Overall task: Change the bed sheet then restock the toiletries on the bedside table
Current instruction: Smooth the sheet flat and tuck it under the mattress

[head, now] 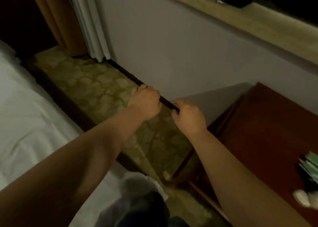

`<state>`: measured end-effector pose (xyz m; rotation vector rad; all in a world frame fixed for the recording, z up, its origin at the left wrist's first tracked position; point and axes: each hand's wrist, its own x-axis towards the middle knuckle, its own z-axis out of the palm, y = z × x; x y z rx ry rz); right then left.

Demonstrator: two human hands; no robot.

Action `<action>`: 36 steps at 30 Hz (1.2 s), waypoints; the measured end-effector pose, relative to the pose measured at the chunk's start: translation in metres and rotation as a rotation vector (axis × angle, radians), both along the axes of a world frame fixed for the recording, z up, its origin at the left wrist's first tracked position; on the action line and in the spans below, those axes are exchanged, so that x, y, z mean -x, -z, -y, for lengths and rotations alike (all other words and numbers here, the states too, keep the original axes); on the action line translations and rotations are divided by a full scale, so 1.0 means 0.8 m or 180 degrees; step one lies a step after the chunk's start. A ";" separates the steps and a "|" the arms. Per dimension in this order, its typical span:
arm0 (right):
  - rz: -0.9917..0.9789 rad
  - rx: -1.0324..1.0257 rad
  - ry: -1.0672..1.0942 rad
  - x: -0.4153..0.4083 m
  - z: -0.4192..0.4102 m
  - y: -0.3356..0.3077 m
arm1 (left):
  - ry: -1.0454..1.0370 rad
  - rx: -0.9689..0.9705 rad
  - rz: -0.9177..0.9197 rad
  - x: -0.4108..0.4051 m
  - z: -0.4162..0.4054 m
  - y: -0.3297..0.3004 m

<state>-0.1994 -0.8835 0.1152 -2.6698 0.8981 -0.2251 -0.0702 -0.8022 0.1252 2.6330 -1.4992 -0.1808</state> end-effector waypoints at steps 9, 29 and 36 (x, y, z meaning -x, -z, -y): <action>-0.0062 -0.0118 -0.0704 -0.186 0.055 -0.006 | -0.0919 -0.0434 -0.0041 -0.161 0.019 -0.012; -0.0218 -0.0038 -0.4869 -0.376 -0.284 0.021 | -0.4875 -0.0244 -0.0090 -0.105 -0.339 0.010; -0.0431 0.0277 -0.5890 -0.310 -0.393 0.076 | -0.6078 0.0054 -0.0482 0.032 -0.412 0.082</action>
